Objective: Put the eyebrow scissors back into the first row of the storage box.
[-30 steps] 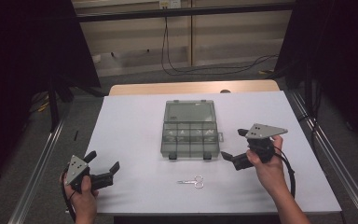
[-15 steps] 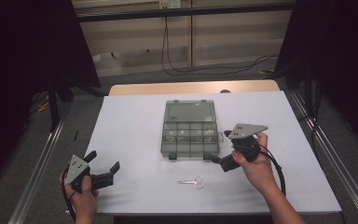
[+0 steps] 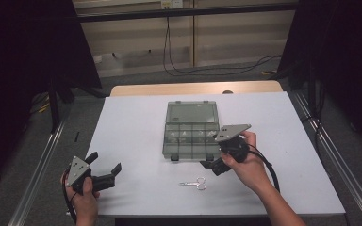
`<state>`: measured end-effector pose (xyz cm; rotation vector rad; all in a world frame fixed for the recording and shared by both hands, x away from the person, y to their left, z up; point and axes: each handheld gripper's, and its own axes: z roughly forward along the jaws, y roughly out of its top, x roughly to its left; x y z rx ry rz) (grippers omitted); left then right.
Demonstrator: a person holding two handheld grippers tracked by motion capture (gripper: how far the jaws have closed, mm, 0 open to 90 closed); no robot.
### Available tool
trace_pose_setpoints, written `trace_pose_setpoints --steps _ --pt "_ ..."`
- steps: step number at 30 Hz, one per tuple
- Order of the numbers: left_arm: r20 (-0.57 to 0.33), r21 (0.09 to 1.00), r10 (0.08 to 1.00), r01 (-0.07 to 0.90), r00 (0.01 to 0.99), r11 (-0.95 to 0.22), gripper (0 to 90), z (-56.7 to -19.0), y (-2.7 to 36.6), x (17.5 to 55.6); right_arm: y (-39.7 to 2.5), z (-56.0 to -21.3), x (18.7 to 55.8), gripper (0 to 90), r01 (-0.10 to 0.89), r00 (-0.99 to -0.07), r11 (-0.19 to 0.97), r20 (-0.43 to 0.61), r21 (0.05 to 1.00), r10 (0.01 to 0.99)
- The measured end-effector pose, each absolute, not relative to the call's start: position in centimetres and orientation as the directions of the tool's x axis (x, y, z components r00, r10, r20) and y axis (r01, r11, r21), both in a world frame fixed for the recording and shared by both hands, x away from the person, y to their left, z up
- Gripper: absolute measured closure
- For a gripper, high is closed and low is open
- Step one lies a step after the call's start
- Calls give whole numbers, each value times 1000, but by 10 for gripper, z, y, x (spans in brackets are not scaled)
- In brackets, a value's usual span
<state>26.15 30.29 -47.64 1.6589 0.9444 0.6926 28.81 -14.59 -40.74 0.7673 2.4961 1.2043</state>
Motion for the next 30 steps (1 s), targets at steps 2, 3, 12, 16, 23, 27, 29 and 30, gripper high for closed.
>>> trace_pose_setpoints --steps 2,3,12,16,23,27,29,30 --pt "-16 961 853 243 521 -131 0 -476 303 261 -142 -407 289 13 347 -830 528 -8 775 558" --pt "-15 961 853 243 521 -132 0 -476 303 261 -138 -406 289 28 349 -830 534 -11 770 558" --pt "-14 961 853 242 521 -132 0 -476 303 261 -124 -406 291 112 355 -841 570 -14 742 542" --pt "-15 961 853 243 522 -132 0 -476 303 262 -116 -404 291 156 343 -853 601 -28 722 521" --pt "-24 962 857 246 515 -122 0 -476 303 261 -105 -405 294 273 343 -886 636 12 692 464" --pt "-16 962 856 243 517 -128 0 -476 303 261 -98 -407 294 338 339 -897 668 13 662 442" --pt "-14 961 854 242 520 -132 0 -476 303 261 -94 -409 294 363 338 -900 685 10 646 436" --pt "-14 961 854 242 520 -132 0 -476 303 261 -92 -409 293 387 343 -901 693 13 634 434"
